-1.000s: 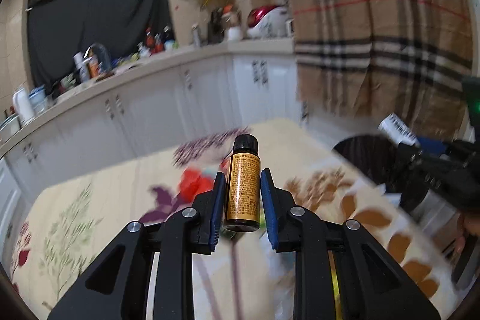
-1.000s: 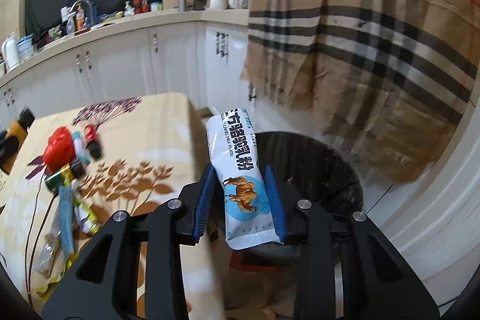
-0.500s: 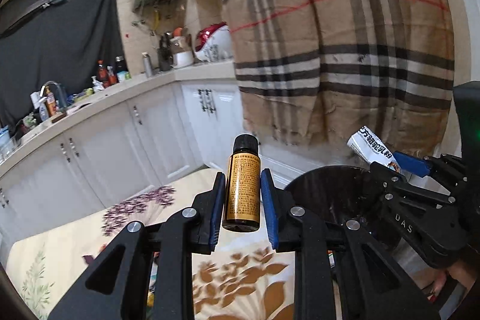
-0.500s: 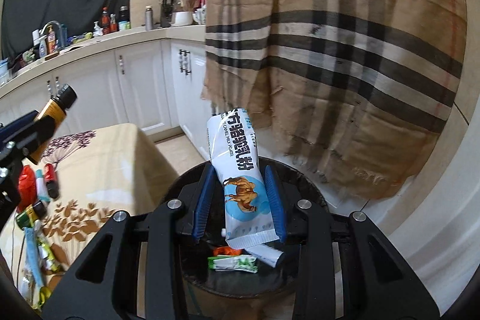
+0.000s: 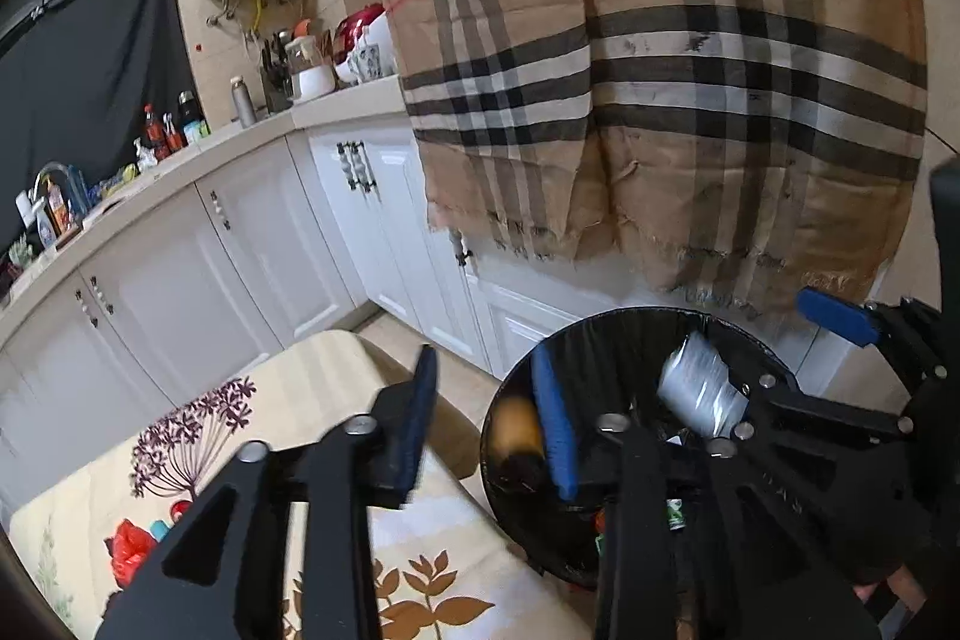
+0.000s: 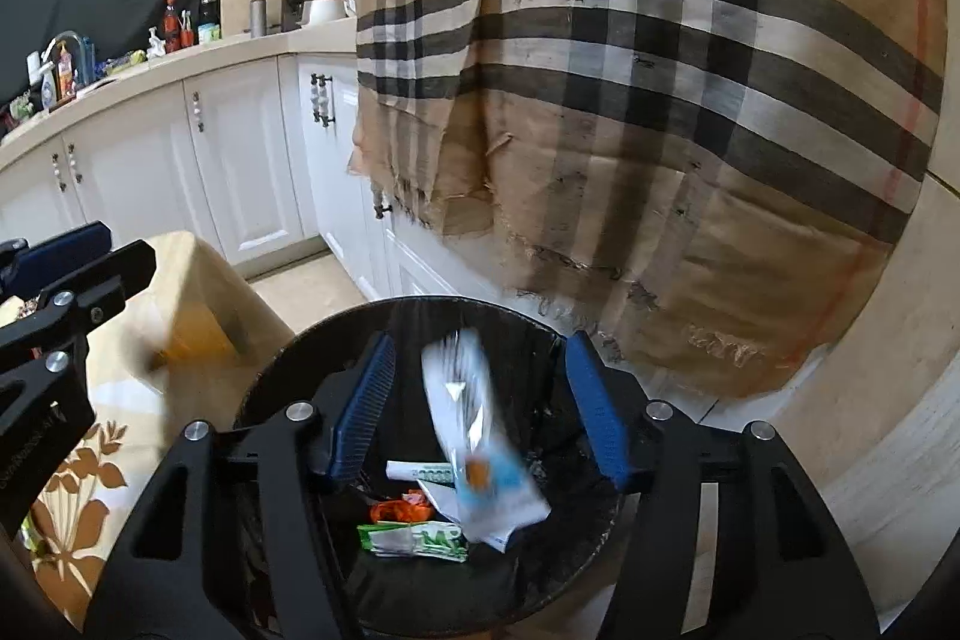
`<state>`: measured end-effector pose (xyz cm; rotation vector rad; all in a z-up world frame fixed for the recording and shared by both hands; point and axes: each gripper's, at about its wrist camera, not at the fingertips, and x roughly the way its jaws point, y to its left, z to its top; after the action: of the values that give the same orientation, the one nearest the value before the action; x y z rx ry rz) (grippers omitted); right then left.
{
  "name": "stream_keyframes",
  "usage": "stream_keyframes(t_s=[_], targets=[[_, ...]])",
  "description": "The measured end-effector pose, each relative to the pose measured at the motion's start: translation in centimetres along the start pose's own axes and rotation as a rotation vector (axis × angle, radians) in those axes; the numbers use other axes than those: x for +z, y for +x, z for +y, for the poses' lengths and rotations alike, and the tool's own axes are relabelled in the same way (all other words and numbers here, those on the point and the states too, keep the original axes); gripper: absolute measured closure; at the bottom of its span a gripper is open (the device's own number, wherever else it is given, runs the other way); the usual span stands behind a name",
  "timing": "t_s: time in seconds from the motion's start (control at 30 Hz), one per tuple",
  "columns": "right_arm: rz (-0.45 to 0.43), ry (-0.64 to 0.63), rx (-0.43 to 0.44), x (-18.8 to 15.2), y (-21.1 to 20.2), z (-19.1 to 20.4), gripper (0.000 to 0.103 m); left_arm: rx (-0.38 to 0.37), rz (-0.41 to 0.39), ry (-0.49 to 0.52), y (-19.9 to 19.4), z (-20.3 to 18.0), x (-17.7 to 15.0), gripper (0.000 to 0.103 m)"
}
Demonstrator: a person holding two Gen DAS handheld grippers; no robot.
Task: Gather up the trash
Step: 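Carry both items over the bin and open both grippers to drop them, then move both open tools back over the table toward the remaining trash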
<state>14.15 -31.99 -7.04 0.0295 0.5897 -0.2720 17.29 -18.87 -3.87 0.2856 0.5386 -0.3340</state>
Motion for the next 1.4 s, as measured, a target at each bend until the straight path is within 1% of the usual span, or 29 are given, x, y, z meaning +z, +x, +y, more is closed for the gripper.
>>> stream_keyframes(t_s=[0.2,0.33,0.4,0.53,0.7,0.97,1.23,1.3,1.4], targets=[[-0.002,0.004,0.004,-0.2,-0.6,0.0,0.045,0.010,-0.021,-0.046,-1.3,1.5,0.2,0.058],[-0.003,-0.003,0.015,-0.2,-1.8,0.5,0.045,0.037,-0.037,-0.072,-3.2,3.3,0.2,0.056],[-0.002,-0.010,0.036,-0.2,-2.8,1.1,0.045,0.051,-0.043,-0.082,-4.3,4.3,-0.1,0.052],[0.000,-0.020,0.090,-0.6,-4.8,2.5,0.045,0.101,-0.046,-0.117,-7.1,7.0,-1.4,0.050],[0.006,-0.062,0.160,-1.6,-7.9,5.7,0.045,0.181,-0.023,-0.161,-10.3,10.5,-4.4,0.047],[0.038,-0.119,0.276,-3.9,-11.4,11.2,0.045,0.328,0.048,-0.259,-15.5,16.5,-10.8,0.047],[0.096,-0.210,0.362,-7.3,-14.1,16.7,0.045,0.453,0.098,-0.310,-18.9,19.9,-15.8,0.047],[0.114,-0.235,0.375,-8.3,-14.7,17.7,0.045,0.474,0.107,-0.319,-19.6,20.6,-16.9,0.047],[0.139,-0.271,0.383,-9.6,-15.3,19.0,0.045,0.478,0.125,-0.346,-20.2,21.6,-18.2,0.047]])
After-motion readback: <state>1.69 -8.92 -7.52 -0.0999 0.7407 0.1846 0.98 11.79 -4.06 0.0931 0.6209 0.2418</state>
